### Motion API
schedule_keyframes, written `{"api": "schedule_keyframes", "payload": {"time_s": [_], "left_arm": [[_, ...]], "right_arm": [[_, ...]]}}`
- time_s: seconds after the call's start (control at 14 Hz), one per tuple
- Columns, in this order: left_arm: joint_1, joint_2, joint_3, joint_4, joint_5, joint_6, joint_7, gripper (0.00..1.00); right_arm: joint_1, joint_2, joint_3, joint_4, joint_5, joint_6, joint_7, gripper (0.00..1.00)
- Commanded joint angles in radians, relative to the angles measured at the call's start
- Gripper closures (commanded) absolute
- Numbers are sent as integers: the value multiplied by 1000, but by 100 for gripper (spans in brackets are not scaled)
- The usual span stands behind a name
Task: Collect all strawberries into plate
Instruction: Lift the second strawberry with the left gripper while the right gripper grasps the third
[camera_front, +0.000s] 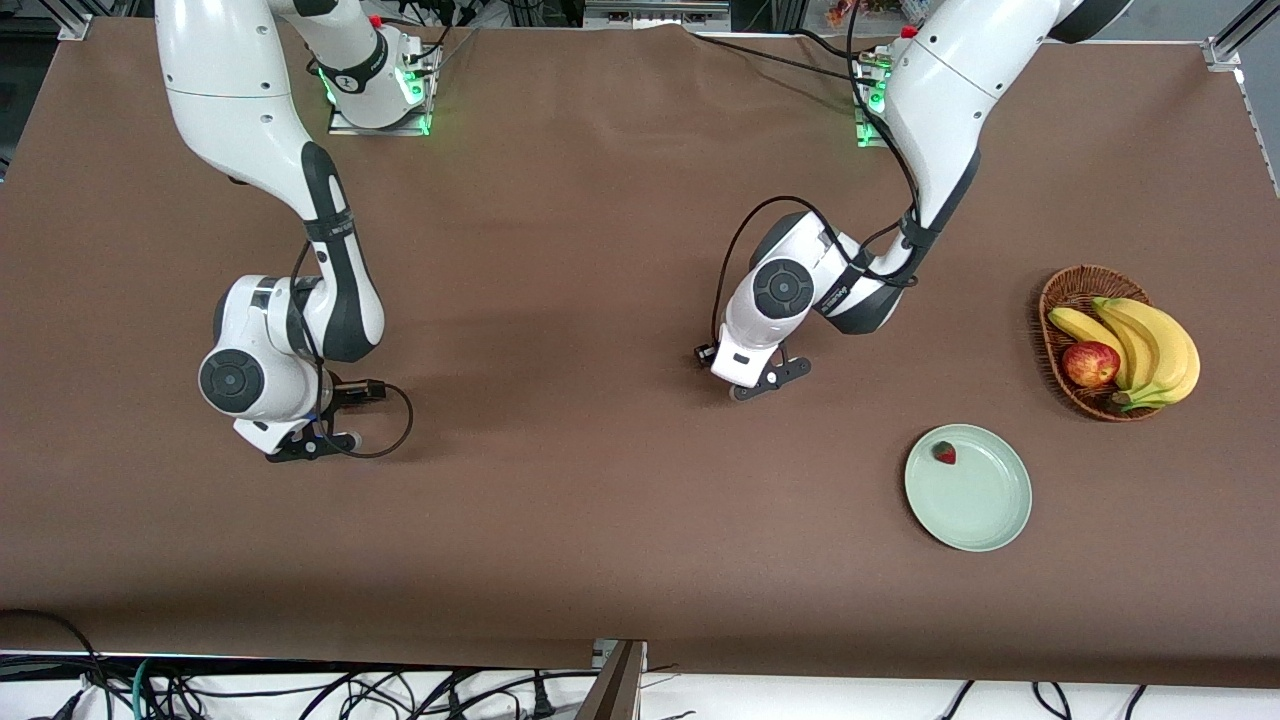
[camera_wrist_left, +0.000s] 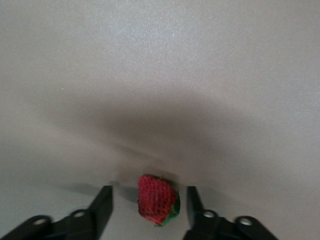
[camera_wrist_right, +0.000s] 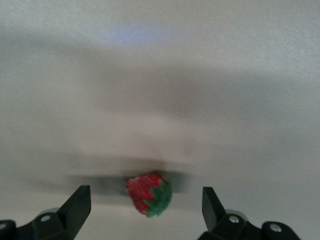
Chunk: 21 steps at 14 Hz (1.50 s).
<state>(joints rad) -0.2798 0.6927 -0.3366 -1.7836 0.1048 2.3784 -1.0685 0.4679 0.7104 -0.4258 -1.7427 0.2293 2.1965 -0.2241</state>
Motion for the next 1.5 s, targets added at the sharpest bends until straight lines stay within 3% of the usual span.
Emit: {"api": "schedule_keyframes", "payload": {"time_s": [0.0,0.07,0.21,0.43,0.71,0.85,1.21,1.42], "left_arm": [[1,1,-2,-10,24,16,6,78],[1,1,-2,-10,24,16,6,86],[7,-2,-2,-8,24,13,7,88],[28,-42,1,1,26,-37,6,88],[89,-113,21,42,27,-236,248,89],[145,-124,21,76,27,-321,423,89],[243,-154,36,76,27,-340,815,90],[347,-159,47,79,27,-341,1118,90]], "right_arm": [[-29,-40,4,-51,39,22,-83,34],[-31,-40,4,-49,50,20,-95,45],[-31,-40,4,-49,51,20,-95,62],[-31,-37,7,-40,86,22,-95,70],[14,-38,18,32,110,6,-46,73],[93,-38,18,57,113,8,99,73],[306,43,19,214,156,20,614,73],[339,86,105,325,211,26,832,73]]}}
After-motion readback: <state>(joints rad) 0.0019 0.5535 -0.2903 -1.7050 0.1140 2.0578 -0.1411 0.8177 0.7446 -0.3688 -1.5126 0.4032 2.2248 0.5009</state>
